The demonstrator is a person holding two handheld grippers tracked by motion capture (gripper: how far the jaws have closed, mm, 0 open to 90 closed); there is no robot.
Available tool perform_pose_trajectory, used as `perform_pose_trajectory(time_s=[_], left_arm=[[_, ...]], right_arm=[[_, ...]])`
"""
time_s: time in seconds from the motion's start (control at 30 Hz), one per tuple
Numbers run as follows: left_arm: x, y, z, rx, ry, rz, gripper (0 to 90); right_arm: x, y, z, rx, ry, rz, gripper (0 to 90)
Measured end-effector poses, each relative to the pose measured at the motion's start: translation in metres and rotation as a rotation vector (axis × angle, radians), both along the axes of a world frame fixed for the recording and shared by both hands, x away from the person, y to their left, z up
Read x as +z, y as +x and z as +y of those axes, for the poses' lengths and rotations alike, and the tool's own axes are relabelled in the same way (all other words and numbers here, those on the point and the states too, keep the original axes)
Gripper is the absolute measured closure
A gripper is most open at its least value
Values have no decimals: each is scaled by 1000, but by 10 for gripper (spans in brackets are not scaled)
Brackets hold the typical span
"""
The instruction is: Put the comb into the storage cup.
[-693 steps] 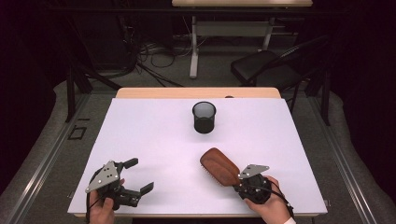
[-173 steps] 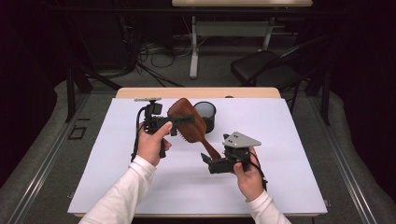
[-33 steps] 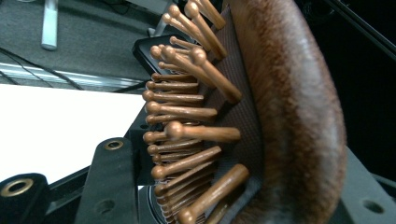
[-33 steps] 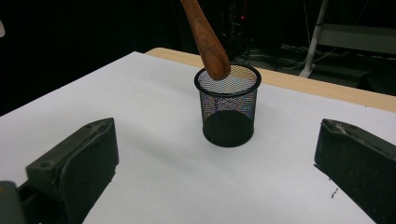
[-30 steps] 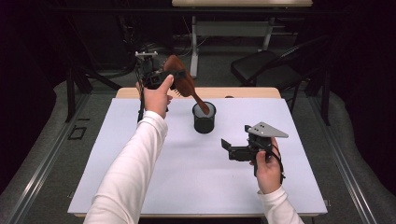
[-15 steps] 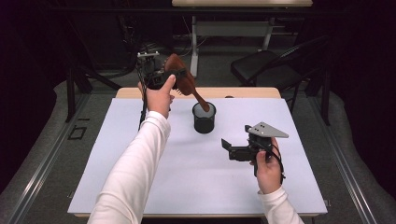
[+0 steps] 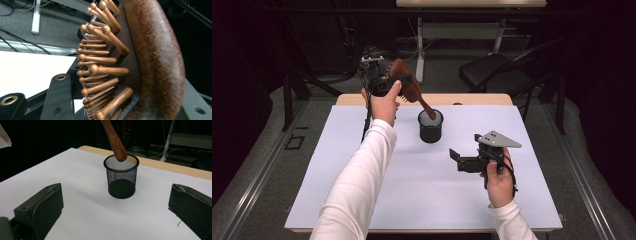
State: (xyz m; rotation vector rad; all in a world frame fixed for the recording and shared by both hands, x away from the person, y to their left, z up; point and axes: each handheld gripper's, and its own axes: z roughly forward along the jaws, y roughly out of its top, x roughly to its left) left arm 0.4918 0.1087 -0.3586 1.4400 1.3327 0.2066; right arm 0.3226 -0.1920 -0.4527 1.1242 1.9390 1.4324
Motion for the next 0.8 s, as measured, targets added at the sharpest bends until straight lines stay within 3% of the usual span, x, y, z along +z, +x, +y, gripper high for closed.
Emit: perform_pose_trajectory(time_s=[0.8], left_arm=[[-12, 5, -9, 4, 20, 26, 482]], right_arm=[[1, -1, -1, -1, 5, 3, 0]])
